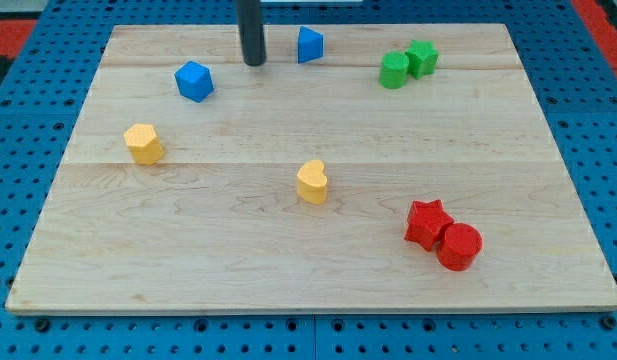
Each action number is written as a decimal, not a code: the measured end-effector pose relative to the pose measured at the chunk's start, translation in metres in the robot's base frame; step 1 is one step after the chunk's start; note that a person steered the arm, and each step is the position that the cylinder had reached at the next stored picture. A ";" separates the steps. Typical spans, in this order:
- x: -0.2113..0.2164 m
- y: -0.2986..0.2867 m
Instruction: Place the green circle in between the blue blocks
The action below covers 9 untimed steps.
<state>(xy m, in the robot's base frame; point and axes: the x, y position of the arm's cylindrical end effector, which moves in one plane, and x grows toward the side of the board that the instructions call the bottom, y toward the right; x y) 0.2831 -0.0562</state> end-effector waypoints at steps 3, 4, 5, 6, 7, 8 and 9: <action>0.052 0.218; 0.021 0.223; 0.003 0.198; -0.001 0.134; 0.007 0.115; 0.007 0.064; -0.009 0.018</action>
<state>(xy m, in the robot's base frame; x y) 0.2742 -0.0386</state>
